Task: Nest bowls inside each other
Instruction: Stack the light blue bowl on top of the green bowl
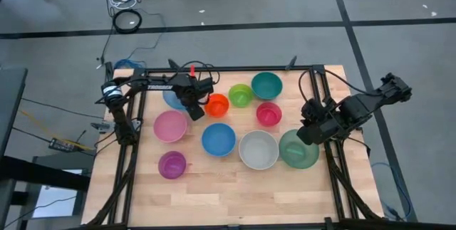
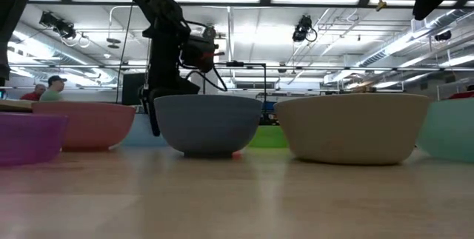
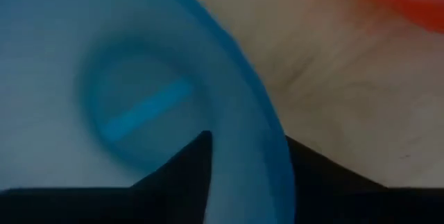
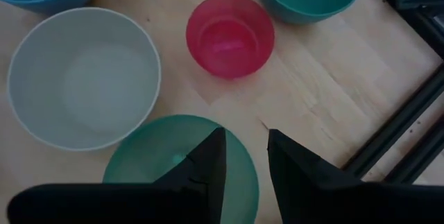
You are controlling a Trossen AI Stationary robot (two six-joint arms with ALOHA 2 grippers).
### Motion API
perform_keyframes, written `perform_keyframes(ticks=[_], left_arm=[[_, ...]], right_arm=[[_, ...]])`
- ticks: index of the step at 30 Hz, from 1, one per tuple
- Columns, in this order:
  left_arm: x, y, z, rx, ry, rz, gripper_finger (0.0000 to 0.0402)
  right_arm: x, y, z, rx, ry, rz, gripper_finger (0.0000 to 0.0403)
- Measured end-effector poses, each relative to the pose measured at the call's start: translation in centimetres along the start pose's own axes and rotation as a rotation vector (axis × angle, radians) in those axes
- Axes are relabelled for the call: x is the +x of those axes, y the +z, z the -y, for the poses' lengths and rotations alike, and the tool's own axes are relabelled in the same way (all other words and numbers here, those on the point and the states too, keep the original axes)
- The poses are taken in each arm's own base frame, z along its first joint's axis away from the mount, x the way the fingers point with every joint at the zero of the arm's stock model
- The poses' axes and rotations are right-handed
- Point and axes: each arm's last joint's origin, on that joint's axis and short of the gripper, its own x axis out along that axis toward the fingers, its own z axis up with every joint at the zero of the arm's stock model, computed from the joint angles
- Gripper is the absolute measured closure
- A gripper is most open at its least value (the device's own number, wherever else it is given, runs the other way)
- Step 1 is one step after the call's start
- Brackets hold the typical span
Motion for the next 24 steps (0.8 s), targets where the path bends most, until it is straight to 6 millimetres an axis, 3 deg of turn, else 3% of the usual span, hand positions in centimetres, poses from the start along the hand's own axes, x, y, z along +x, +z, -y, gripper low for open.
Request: perform_keyframes(ticks=[4, 8, 11, 19, 22, 24], left_arm=[[0.2, 0.0, 0.1, 0.022, -0.009, -0.010, 0.0374], [-0.4, 0.0, 0.2, 0.033, 0.003, 0.015, 0.0391], [-2.0, 0.3, 0.8, 0.052, -0.007, 0.067, 0.0393], [-13.8, 2.3, 4.2, 0.163, -0.043, 0.469, 0.0393], [-18.6, 2.8, 6.3, 0.229, -0.116, 0.696, 0.0393], [-20.8, 2.7, 7.9, 0.294, -0.194, 0.812, 0.0393]], right_arm=[[0.2, 0.1, -0.2, -0.009, -0.022, 0.017, 0.0307], [0.2, 0.3, -0.2, -0.010, -0.058, 0.096, 0.0307], [0.1, 0.6, 0.0, -0.011, -0.096, 0.185, 0.0307], [-0.4, 1.0, 0.7, -0.029, -0.176, 0.401, 0.0307], [-1.5, 0.7, 0.9, -0.011, -0.136, 0.543, 0.0307], [-2.7, 0.2, 0.9, -0.008, -0.064, 0.655, 0.0307]])
